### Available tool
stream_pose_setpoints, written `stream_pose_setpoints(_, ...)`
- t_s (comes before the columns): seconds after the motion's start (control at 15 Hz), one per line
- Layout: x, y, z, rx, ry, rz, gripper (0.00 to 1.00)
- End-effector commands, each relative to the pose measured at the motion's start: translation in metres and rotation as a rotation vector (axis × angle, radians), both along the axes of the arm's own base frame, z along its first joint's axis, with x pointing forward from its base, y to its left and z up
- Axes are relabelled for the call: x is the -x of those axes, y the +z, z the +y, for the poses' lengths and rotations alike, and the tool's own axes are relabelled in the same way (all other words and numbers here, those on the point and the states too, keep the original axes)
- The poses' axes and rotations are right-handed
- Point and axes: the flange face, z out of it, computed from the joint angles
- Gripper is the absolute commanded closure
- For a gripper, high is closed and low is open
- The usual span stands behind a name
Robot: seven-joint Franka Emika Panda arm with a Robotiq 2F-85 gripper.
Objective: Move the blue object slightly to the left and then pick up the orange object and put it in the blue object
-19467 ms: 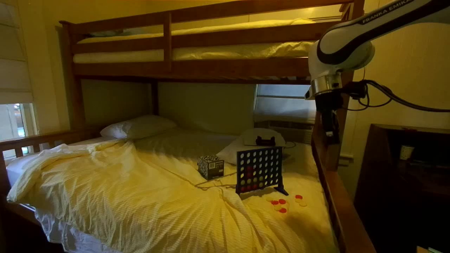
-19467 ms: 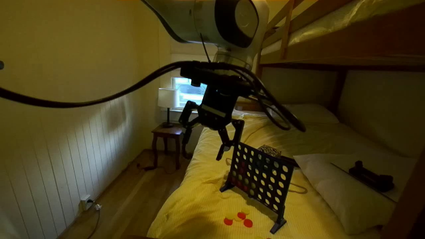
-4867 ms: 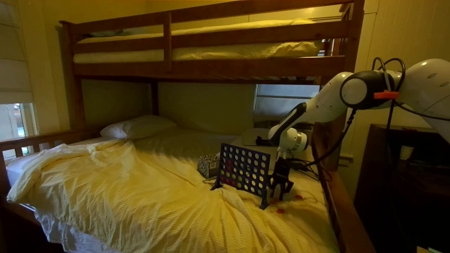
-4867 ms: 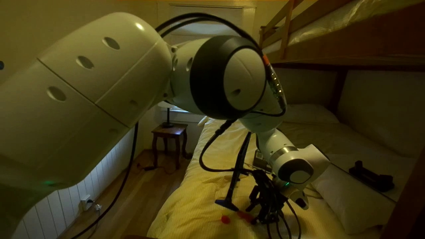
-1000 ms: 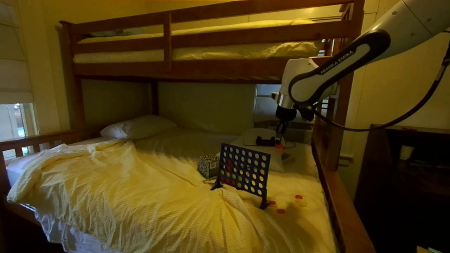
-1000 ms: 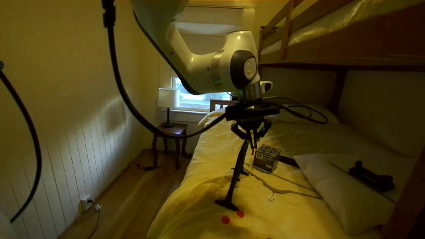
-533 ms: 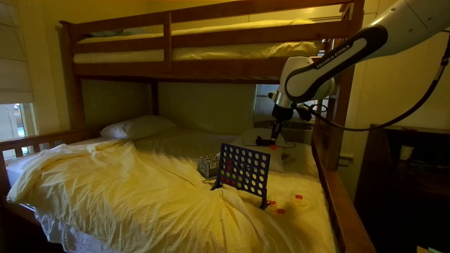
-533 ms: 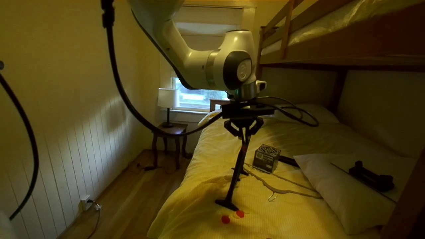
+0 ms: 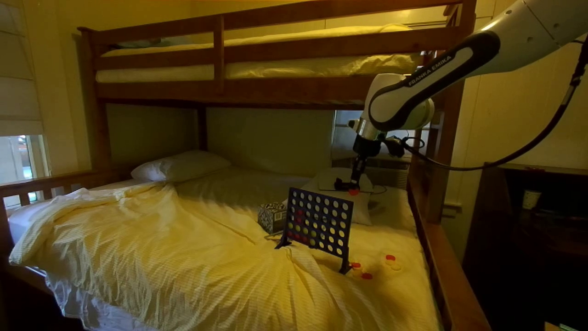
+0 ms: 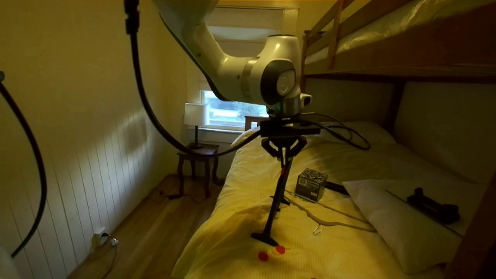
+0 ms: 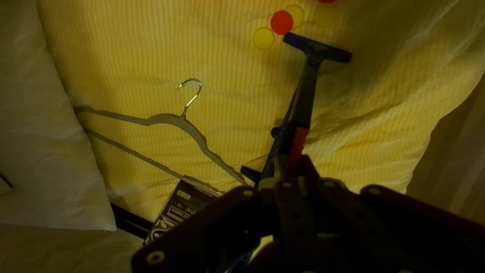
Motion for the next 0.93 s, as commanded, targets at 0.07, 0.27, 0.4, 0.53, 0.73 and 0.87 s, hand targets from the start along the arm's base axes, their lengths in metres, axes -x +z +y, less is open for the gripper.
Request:
stream_pose_setpoints(0.07, -0.016, -0.003, -0.001, -0.023, 0.002, 0.026, 0.98)
stream_pose_setpoints(0.27, -0.023, -0.006, -0.001, -0.03, -0.002, 0.037, 0.98)
stream_pose_setpoints(0.4, -0.027, -0.008, -0.001, -0.033, -0.005, 0.047, 0.98)
stream_pose_setpoints(0.53, -0.031, -0.01, 0.0, -0.034, -0.004, 0.057, 0.98)
stream_pose_setpoints(0.73, -0.035, -0.014, 0.001, -0.038, -0.004, 0.073, 0.98)
stream_pose_setpoints(0.87, -0.037, -0.017, 0.003, -0.042, -0.006, 0.086, 0.98)
